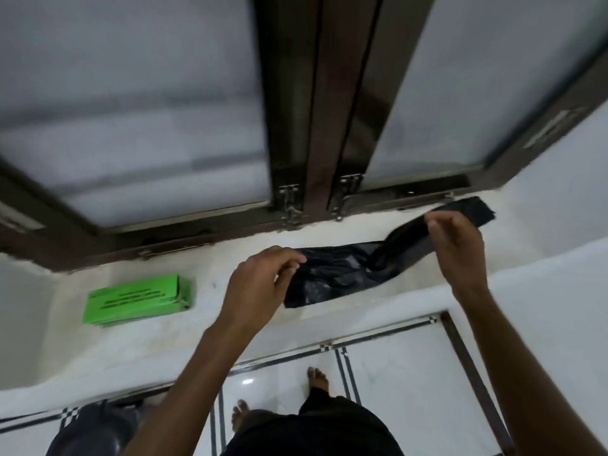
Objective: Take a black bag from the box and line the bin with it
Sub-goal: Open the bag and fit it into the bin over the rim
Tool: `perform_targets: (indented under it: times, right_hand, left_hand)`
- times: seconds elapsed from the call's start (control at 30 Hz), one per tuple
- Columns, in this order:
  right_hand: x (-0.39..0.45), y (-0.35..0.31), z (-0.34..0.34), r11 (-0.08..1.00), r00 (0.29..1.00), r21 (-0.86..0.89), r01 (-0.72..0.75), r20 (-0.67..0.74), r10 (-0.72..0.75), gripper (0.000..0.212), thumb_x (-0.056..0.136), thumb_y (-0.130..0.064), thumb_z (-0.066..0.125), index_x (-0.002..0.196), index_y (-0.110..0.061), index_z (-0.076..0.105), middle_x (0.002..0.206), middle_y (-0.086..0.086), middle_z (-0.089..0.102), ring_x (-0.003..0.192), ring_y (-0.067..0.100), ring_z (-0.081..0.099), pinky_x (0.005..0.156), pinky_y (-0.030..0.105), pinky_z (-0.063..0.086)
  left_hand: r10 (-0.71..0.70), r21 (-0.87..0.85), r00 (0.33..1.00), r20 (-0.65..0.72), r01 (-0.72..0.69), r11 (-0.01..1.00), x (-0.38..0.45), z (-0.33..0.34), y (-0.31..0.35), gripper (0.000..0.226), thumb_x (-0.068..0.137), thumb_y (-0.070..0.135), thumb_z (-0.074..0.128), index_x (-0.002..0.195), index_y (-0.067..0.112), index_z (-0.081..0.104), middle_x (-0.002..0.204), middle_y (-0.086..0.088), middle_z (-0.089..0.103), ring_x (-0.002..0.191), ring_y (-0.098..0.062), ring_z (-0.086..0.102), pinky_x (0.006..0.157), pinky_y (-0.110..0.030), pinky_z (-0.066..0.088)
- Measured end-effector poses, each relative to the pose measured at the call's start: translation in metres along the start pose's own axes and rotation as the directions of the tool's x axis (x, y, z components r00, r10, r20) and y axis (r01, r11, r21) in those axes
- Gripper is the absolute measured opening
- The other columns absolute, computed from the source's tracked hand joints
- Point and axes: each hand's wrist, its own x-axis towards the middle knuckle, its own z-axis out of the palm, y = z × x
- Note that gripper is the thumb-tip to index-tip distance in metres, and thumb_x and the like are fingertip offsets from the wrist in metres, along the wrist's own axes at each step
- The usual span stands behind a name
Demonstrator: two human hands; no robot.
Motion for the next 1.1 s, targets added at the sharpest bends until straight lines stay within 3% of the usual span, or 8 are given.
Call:
perform_targets:
  times: [0.13,0.23,0.37,0.53,0.67,0.87,1.0,1.1]
  right_hand:
    - [0.060,0.066,-0.038,0.939,0.984,-0.339,-0.052,-0.180,-0.010,0.037,0.093,-0.022,0.060,0.122,0.000,0.062,0.118,0.023,0.066,0.113,0.043,0.058,0.104,0.047,0.043]
    - [0.087,0.113,-0.051,0.793,0.995,-0.604,-0.080,-0.093,0.029,0.053,0.096,-0.031,0.058,0.133,0.006,0.052,0.134,0.031,0.053,0.137,0.051,0.032,0.116,0.053,0.028]
    - [0.098,0.132,-0.051,0.777,0.988,-0.617,-0.129,-0.148,0.046,0.033,0.095,-0.030,0.058,0.117,-0.005,0.064,0.124,0.021,0.060,0.135,0.043,0.036,0.115,0.049,0.031]
    - [0.074,0.102,-0.052,0.984,0.985,-0.137,-0.116,-0.139,0.097,0.008,0.092,-0.014,0.062,0.099,-0.010,0.063,0.099,0.009,0.068,0.097,0.032,0.063,0.087,0.042,0.048]
    - [0.002,0.046,-0.056,0.897,0.985,0.408,-0.170,0.048,0.165,0.020,0.088,-0.003,0.069,0.087,-0.019,0.056,0.087,0.009,0.068,0.081,0.023,0.066,0.082,0.044,0.055]
    - [-0.129,-0.019,-0.045,0.842,0.964,0.495,-0.213,0.249,0.097,0.028,0.074,0.007,0.080,0.076,-0.004,0.054,0.074,0.008,0.061,0.074,0.015,0.061,0.072,0.025,0.054]
    - [-0.206,-0.036,-0.036,0.869,0.909,0.436,-0.233,0.416,0.035,0.030,0.076,-0.002,0.082,0.102,-0.002,0.068,0.094,0.012,0.073,0.089,0.023,0.071,0.080,0.031,0.059]
    - [-0.265,-0.042,-0.028,0.854,0.884,0.450,-0.260,0.468,0.022,0.023,0.075,0.007,0.079,0.081,0.000,0.058,0.080,0.008,0.065,0.079,0.017,0.065,0.073,0.026,0.055]
  left_hand:
    - [0.052,0.054,0.988,0.142,-0.060,0.997,0.026,0.047,0.026,0.021,0.091,0.025,0.065,0.110,0.032,0.069,0.101,0.016,0.069,0.082,-0.003,0.063,0.072,-0.030,0.055]
    - [0.049,0.061,0.978,0.202,-0.062,0.996,0.032,0.077,0.046,0.027,0.093,0.032,0.062,0.119,0.033,0.064,0.108,0.016,0.067,0.089,-0.003,0.064,0.074,-0.030,0.056]
    - [0.066,0.122,0.977,0.203,-0.093,0.988,0.027,0.097,0.060,0.030,0.093,0.034,0.060,0.123,0.033,0.061,0.109,0.014,0.067,0.092,-0.009,0.066,0.072,-0.031,0.056]
    - [0.023,0.085,0.980,0.199,-0.040,0.996,0.025,0.091,0.074,0.026,0.095,0.032,0.058,0.121,0.030,0.064,0.106,0.015,0.068,0.090,-0.003,0.064,0.077,-0.028,0.055]
    - [-0.077,-0.298,0.978,0.192,0.133,0.945,0.016,0.079,0.104,0.019,0.096,0.027,0.059,0.112,0.028,0.070,0.100,0.017,0.071,0.091,0.002,0.065,0.078,-0.012,0.051]
    - [-0.078,-0.642,0.930,0.359,0.307,0.703,-0.036,0.067,0.128,0.019,0.088,0.025,0.071,0.107,0.021,0.070,0.098,0.000,0.074,0.097,-0.021,0.068,0.086,-0.030,0.057]
    - [-0.028,-0.668,0.927,0.373,0.290,0.686,-0.101,0.051,0.112,0.006,0.089,0.014,0.070,0.091,0.008,0.070,0.084,0.002,0.071,0.083,-0.013,0.066,0.080,-0.027,0.054]
    - [-0.053,-0.667,0.939,0.339,0.280,0.691,-0.161,0.038,0.085,0.009,0.092,0.008,0.066,0.083,0.009,0.066,0.078,0.003,0.066,0.079,-0.012,0.062,0.081,-0.031,0.053]
